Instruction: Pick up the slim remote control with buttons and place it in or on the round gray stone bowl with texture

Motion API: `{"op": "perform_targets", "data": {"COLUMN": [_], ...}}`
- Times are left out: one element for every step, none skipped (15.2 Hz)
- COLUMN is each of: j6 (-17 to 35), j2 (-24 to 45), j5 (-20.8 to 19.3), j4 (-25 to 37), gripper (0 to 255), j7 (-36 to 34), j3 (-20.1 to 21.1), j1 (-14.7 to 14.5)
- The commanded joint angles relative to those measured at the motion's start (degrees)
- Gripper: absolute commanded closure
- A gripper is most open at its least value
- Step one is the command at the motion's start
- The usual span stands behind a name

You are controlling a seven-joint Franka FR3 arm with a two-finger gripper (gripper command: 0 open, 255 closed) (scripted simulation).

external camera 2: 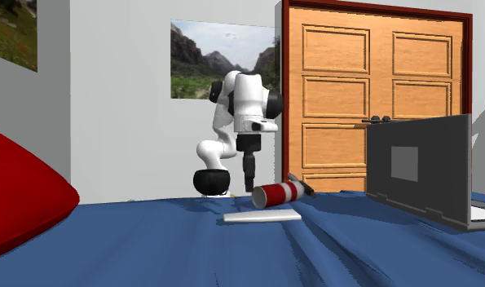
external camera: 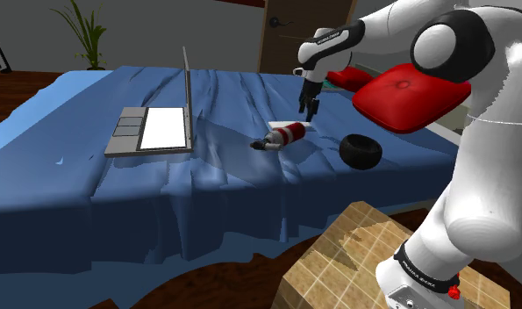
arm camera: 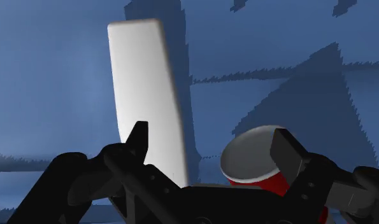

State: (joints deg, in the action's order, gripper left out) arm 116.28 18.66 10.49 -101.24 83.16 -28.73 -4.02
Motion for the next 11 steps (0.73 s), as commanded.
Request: {"op": "perform_targets", "data": {"j6": [-0.1,-0.4,-0.8,-1.1,-0.4,0.2,0.8,1.4,2.0,2.6,3.2], "j2": [5.3,7.6,9.9,11.4,11.6,11.9,12.2,12.5,12.8,13.2,13.5], "j5": [2.1,2.8,3.5,3.8,3.9,4.1,4.2,4.4,4.6,4.7,4.9], "j4": [5.2,7.9,10.7,12.5,12.1,11.8,11.4,11.1,10.8,10.5,10.2], "gripper": [0,0,0,0,0,0,0,0,0,0,0], "j7": [4.0,5.6,7.2,8.1,8.2,8.3,8.4,8.5,8.6,8.7,8.8], "j3": [1.3,2.0,2.8,3.3,3.4,3.5,3.6,3.7,3.8,3.9,4.0], "j1": [1.6,2.4,3.2,3.7,3.7,3.8,3.8,3.8,3.9,3.9,4.0]}}
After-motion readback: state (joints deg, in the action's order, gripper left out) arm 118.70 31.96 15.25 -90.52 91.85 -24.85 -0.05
